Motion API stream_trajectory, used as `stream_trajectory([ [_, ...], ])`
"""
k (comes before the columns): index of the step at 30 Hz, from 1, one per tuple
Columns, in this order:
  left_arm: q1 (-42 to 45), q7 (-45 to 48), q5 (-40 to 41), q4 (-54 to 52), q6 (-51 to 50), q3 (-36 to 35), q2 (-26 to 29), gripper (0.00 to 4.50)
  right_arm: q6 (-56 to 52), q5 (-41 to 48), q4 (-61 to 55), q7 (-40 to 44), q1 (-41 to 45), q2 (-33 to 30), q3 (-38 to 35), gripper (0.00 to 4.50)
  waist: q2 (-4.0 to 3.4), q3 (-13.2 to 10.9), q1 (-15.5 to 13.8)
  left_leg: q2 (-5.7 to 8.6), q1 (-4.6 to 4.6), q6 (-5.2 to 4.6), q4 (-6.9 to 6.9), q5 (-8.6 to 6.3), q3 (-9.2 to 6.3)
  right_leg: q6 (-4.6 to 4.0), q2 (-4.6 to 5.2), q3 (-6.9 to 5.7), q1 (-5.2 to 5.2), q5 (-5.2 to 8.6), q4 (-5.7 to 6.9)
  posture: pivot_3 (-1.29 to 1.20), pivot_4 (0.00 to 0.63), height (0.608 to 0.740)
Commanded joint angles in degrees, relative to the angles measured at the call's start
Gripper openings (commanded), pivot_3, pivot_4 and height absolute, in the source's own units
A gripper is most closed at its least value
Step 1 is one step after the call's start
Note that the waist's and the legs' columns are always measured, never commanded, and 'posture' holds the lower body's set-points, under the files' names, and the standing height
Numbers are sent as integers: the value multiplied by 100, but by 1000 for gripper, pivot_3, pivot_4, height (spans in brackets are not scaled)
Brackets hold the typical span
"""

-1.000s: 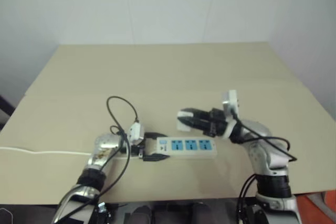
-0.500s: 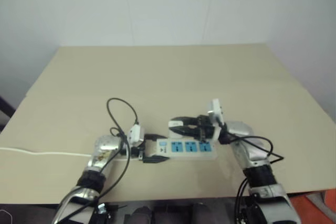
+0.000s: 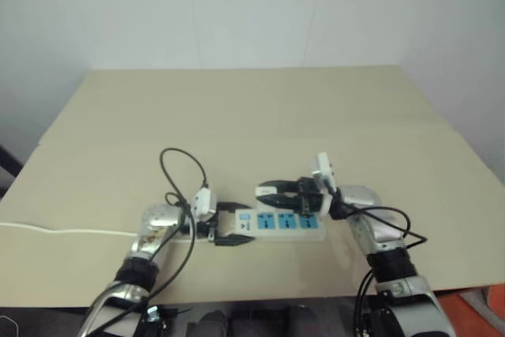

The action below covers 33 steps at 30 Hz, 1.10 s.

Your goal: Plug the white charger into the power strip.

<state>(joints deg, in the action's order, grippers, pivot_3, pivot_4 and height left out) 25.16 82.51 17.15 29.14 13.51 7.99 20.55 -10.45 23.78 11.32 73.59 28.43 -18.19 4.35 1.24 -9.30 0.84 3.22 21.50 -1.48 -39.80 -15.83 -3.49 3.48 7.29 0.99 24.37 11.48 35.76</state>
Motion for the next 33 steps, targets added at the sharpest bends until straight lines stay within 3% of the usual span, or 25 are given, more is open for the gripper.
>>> stream_trajectory([
  [1,-43,12,-18,-162,-41,48,25,3272,-20,98,-265,14,-13,-42,45,1136,0,0,-1,0,0,0,0,0,0,0,0,0,0,0,0,0,150,740],
  [33,-112,-63,52,-376,-235,1,38,3272,601,-20,161,111,-477,-117,213,1136,0,0,-13,0,-4,-1,1,-1,0,1,0,0,-6,1,-6,0,150,740],
])
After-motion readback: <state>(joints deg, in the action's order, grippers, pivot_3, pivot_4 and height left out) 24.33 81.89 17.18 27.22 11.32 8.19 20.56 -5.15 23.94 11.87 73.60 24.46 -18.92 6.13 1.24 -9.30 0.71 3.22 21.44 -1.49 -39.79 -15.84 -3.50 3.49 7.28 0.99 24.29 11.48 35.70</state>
